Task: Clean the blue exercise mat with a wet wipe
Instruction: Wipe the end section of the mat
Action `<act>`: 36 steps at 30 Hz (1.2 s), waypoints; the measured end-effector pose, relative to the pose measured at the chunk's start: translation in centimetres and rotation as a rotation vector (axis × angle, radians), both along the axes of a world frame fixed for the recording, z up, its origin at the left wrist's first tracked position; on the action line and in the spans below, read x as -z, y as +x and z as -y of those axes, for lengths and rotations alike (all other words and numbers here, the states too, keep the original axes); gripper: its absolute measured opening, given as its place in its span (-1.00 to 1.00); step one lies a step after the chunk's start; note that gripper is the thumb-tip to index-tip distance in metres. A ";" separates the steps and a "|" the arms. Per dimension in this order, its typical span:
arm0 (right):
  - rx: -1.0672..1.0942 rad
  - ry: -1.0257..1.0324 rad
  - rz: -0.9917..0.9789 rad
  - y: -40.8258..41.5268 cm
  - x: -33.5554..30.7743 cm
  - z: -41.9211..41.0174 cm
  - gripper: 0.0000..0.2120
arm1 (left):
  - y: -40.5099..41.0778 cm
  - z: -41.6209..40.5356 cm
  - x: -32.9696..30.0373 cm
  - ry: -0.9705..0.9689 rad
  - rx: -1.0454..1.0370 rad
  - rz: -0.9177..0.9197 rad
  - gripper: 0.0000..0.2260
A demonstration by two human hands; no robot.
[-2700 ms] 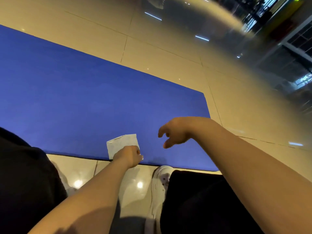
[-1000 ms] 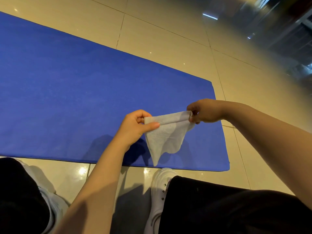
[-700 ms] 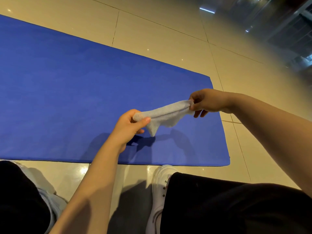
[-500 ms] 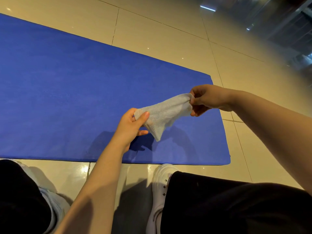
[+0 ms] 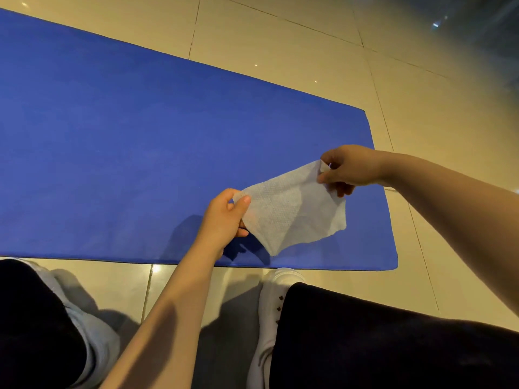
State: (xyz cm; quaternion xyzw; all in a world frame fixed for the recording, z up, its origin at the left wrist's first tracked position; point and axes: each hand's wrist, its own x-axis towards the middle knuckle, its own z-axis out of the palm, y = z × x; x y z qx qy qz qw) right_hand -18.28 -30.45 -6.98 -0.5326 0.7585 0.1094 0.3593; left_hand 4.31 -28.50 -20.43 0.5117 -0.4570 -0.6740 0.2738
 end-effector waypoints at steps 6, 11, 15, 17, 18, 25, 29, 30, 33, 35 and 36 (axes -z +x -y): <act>0.046 -0.347 0.005 -1.2 6.2 -2.4 -0.83 | -0.3 2.9 -0.7 -0.303 -0.109 0.035 -0.82; -0.188 -0.266 -0.089 -1.9 16.0 -9.5 -0.88 | 0.0 1.3 5.3 -0.370 0.325 0.428 -0.87; -0.109 -0.354 -0.152 -1.3 22.8 -14.5 -0.76 | 2.1 -3.5 11.6 -0.552 0.615 0.637 -0.75; 0.025 -0.490 -0.189 -0.7 23.7 -15.1 -0.75 | 2.7 -4.3 12.8 -0.676 0.652 0.807 -0.64; 0.072 -0.590 -0.187 -0.3 23.8 -14.7 -0.76 | 2.8 -4.2 12.9 -0.691 0.607 0.893 -0.60; -0.435 -0.624 0.012 4.8 29.1 -8.6 -0.45 | 3.0 -2.1 12.9 -0.234 0.574 1.207 -0.30; -0.414 -0.645 -0.075 1.4 31.1 -8.3 -0.42 | 2.5 -1.3 12.2 -0.125 0.741 1.258 -0.35; -0.312 -0.663 -0.101 -0.5 31.1 -8.7 -0.41 | 2.4 -1.1 11.9 -0.100 0.764 1.256 -0.34; 0.082 -0.547 -0.079 -8.8 31.5 -12.3 -0.36 | 2.5 -1.1 11.5 -0.098 0.827 1.273 -0.29; 0.246 -0.465 -0.162 -13.3 30.9 -15.6 -0.28 | 2.2 -1.1 11.5 -0.086 0.856 1.296 -0.28; 0.307 -0.440 -0.239 -14.6 30.6 -16.5 -0.25 | 1.9 -1.2 11.7 -0.082 0.865 1.308 -0.28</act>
